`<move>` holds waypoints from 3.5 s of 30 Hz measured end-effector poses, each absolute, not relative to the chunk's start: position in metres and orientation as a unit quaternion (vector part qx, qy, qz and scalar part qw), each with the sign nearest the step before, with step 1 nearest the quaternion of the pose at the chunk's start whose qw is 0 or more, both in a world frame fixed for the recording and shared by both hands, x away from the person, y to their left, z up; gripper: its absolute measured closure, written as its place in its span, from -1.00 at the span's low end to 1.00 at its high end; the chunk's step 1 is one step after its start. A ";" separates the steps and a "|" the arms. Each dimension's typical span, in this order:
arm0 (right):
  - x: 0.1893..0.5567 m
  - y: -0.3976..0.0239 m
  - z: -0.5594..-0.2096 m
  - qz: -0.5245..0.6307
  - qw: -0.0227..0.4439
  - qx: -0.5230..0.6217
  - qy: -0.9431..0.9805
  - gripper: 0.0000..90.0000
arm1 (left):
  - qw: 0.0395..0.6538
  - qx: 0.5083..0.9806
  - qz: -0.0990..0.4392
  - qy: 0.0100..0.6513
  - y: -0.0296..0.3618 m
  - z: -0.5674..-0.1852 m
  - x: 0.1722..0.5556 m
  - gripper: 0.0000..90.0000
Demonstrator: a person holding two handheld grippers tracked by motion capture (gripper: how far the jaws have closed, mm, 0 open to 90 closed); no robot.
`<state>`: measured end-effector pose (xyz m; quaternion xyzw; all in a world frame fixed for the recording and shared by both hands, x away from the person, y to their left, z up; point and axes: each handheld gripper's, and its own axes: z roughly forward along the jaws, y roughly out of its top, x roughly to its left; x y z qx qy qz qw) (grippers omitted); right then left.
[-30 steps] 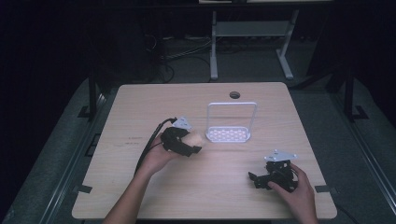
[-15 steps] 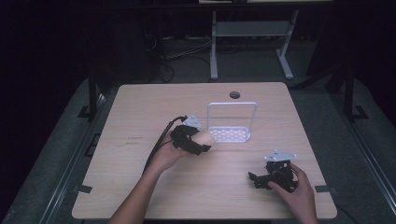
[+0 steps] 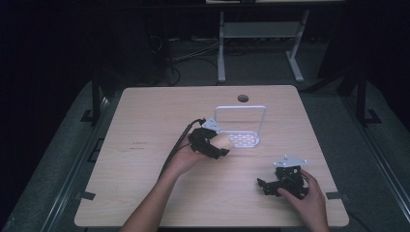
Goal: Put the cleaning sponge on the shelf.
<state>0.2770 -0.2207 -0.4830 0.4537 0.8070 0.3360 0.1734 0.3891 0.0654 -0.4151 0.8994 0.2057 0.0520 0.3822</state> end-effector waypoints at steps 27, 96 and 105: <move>0.277 -0.221 -0.483 0.337 0.172 0.455 0.806 -1.00 | 0.373 0.902 0.073 0.203 0.003 -0.432 0.411 -0.38; 0.277 -0.221 -0.483 0.338 0.172 0.454 0.806 -1.00 | 0.368 0.897 0.115 0.217 -0.009 -0.422 0.416 -0.40; 0.277 -0.220 -0.483 0.338 0.172 0.454 0.806 -1.00 | 0.380 0.893 0.118 0.210 0.000 -0.416 0.403 -0.19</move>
